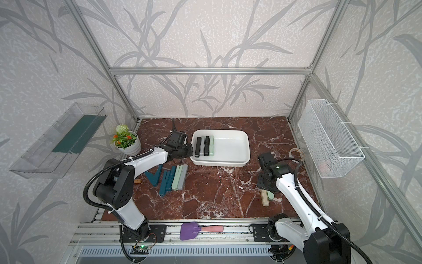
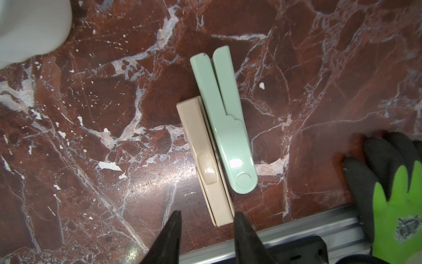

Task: Put the pruning pliers into the storage box
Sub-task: Pick up the pruning pliers from the center of the board.

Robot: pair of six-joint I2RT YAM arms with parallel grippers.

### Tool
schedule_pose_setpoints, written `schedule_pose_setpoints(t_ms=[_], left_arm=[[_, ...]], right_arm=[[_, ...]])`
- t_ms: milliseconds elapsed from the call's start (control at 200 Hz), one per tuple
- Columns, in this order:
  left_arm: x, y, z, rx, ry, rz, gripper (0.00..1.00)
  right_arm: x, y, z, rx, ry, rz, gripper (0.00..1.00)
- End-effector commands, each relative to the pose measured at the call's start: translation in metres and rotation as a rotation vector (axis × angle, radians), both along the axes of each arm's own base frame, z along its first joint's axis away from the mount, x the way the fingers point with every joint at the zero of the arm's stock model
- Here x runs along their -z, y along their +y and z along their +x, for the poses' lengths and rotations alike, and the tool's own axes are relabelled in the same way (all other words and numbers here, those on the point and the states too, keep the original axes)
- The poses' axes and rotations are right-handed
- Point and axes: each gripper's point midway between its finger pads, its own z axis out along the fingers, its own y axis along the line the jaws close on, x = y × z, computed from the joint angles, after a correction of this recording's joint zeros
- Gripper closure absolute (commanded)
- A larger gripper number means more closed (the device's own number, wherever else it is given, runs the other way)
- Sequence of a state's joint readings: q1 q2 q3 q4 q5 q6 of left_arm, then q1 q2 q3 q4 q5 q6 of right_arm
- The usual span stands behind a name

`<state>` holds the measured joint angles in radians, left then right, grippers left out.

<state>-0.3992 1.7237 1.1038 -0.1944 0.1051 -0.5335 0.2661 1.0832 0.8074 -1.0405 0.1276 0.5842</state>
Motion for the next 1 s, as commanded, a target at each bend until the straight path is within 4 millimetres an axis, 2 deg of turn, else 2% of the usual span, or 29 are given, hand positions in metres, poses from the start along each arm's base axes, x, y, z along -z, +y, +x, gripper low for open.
schedule_pose_setpoints(t_ms=[0,265,405,605,860,995], left_arm=[[-0.02,-0.005,0.01,0.005,-0.078,-0.025,0.9],[-0.016,-0.007,0.01,0.007,-0.069,-0.037,0.9],[-0.015,-0.008,0.01,0.009,-0.067,-0.036,0.9],[-0.012,-0.007,0.009,0.008,-0.061,-0.027,0.9],[-0.016,-0.005,0.01,0.006,-0.069,-0.021,0.9],[-0.016,-0.005,0.011,0.007,-0.068,-0.019,0.9]], right_arm=[[0.013,0.005,-0.008,0.035,0.053,0.037,0.59],[0.025,0.011,-0.014,0.042,0.065,0.023,0.51],[0.037,0.005,-0.027,0.099,0.082,0.012,0.5],[0.039,0.001,-0.025,0.126,0.038,0.005,0.49],[0.061,0.005,-0.032,0.133,0.083,0.024,0.47],[0.06,0.009,-0.028,0.093,0.063,0.025,0.47]])
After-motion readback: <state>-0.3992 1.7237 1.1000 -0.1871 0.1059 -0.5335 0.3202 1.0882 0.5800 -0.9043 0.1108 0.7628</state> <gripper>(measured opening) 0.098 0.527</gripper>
